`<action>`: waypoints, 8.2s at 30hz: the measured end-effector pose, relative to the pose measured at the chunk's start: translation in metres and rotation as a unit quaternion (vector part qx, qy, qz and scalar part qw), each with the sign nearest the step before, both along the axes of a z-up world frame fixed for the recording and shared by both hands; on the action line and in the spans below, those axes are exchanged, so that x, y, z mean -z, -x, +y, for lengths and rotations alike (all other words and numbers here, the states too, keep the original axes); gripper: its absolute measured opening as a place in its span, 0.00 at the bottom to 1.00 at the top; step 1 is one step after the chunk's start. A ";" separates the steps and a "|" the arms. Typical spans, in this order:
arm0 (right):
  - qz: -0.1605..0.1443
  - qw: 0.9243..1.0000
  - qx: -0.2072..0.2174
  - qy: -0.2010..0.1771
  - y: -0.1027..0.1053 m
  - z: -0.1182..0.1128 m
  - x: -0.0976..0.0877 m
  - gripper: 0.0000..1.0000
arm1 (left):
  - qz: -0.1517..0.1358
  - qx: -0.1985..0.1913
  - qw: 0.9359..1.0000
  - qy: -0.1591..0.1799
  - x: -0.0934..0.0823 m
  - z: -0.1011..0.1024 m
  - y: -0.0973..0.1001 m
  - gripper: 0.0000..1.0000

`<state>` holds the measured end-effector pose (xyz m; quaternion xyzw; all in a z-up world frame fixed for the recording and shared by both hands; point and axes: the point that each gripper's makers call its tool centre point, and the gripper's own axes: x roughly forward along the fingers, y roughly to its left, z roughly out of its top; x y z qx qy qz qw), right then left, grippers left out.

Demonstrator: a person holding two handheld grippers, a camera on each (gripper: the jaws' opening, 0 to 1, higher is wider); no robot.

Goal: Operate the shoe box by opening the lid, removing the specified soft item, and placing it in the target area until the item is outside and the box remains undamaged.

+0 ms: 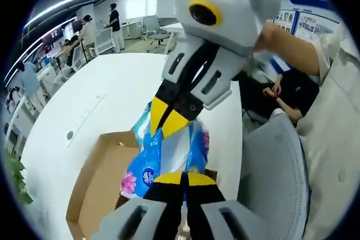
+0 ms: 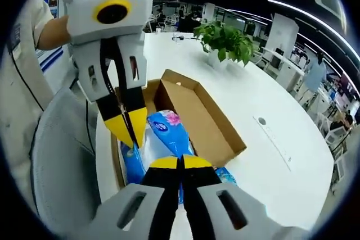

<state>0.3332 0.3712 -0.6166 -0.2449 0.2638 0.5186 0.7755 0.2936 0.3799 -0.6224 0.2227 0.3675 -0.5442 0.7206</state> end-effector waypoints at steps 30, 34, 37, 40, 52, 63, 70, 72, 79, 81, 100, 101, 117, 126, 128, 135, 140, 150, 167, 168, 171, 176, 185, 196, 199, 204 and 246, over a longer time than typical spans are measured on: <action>-0.008 0.998 0.068 -0.002 -0.018 -0.123 -0.009 0.00 | -0.015 0.070 0.997 0.016 -0.006 -0.112 -0.022 0.00; -0.009 0.998 0.068 0.003 -0.021 -0.138 -0.008 0.00 | -0.020 0.078 0.997 0.014 -0.005 -0.127 -0.027 0.00; -0.009 0.998 0.068 0.007 -0.024 -0.146 -0.005 0.00 | -0.017 0.084 0.996 0.016 -0.004 -0.138 -0.029 0.00; -0.007 0.997 0.075 0.016 -0.028 -0.156 -0.002 0.00 | -0.015 0.085 0.996 0.016 -0.001 -0.147 -0.033 0.00; -0.013 0.997 0.074 0.033 -0.046 -0.190 0.007 0.00 | -0.007 0.089 0.996 0.025 0.009 -0.178 -0.055 0.00; -0.006 0.997 0.063 0.054 -0.064 -0.218 0.025 0.00 | 0.007 0.097 0.995 0.027 0.021 -0.202 -0.072 0.00; -0.005 0.997 0.044 0.065 -0.074 -0.228 0.034 0.00 | 0.028 0.096 0.994 0.038 0.031 -0.225 -0.077 0.00; -0.005 0.997 0.038 0.069 -0.077 -0.231 0.035 0.00 | 0.033 0.094 0.994 0.042 0.033 -0.230 -0.079 0.00; -0.007 0.996 0.023 0.083 -0.091 -0.241 0.040 0.00 | 0.042 0.083 0.994 0.055 0.037 -0.244 -0.088 0.00; -0.006 0.996 0.023 0.086 -0.094 -0.243 0.041 0.00 | 0.043 0.081 0.994 0.057 0.040 -0.248 -0.091 0.00; 0.014 0.994 0.030 0.105 -0.104 -0.266 0.073 0.00 | 0.073 0.070 0.993 0.064 0.071 -0.279 -0.104 0.00; 0.015 0.994 0.032 0.107 -0.103 -0.268 0.076 0.00 | 0.076 0.070 0.993 0.065 0.074 -0.280 -0.103 0.00; 0.029 0.990 0.031 0.136 -0.098 -0.275 0.117 0.00 | 0.094 0.076 0.992 0.049 0.109 -0.279 -0.092 0.00; 0.024 0.989 0.031 0.145 -0.100 -0.278 0.123 0.00 | 0.100 0.076 0.991 0.049 0.114 -0.279 -0.088 0.00; 0.022 0.988 0.032 0.147 -0.100 -0.279 0.123 0.00 | 0.097 0.078 0.991 0.049 0.114 -0.280 -0.087 0.00; 0.018 0.988 0.034 0.152 -0.101 -0.278 0.124 0.00 | 0.091 0.081 0.992 0.045 0.114 -0.281 -0.085 0.00; 0.016 0.987 0.035 0.154 -0.102 -0.280 0.123 0.01 | 0.081 0.083 0.992 0.038 0.112 -0.279 -0.084 0.00; 0.008 0.986 0.040 0.161 -0.101 -0.283 0.118 0.04 | 0.058 0.081 0.994 0.042 0.101 -0.275 -0.088 0.05; -0.009 0.985 0.056 0.164 -0.100 -0.288 0.103 0.07 | 0.042 0.079 0.995 0.038 0.093 -0.272 -0.084 0.08; -0.009 0.985 0.057 0.163 -0.099 -0.288 0.101 0.08 | 0.038 0.078 0.995 0.039 0.091 -0.270 -0.085 0.09; -0.009 0.985 0.060 0.161 -0.097 -0.286 0.096 0.12 | 0.031 0.071 0.996 0.044 0.084 -0.265 -0.087 0.13; -0.007 0.986 0.065 0.154 -0.088 -0.283 0.085 0.18 | 0.014 0.065 0.996 0.052 0.071 -0.257 -0.088 0.20; -0.007 0.986 0.099 0.136 -0.069 -0.282 0.064 0.31 | 0.000 0.040 0.997 0.063 0.048 -0.233 -0.083 0.32; -0.008 0.983 0.166 0.079 -0.051 -0.268 0.041 0.51 | -0.012 -0.016 0.994 0.103 0.022 -0.188 -0.076 0.44; -0.009 0.982 0.179 0.062 -0.046 -0.262 0.037 0.55 | -0.022 -0.028 0.994 0.108 0.018 -0.173 -0.075 0.47; 0.002 0.979 0.202 0.037 -0.033 -0.252 0.031 0.65 | -0.030 -0.048 0.991 0.124 0.009 -0.151 -0.072 0.53; -0.012 0.991 0.133 -0.034 0.009 -0.127 -0.019 0.96 | -0.135 -0.256 0.938 0.189 -0.061 0.075 -0.028 0.96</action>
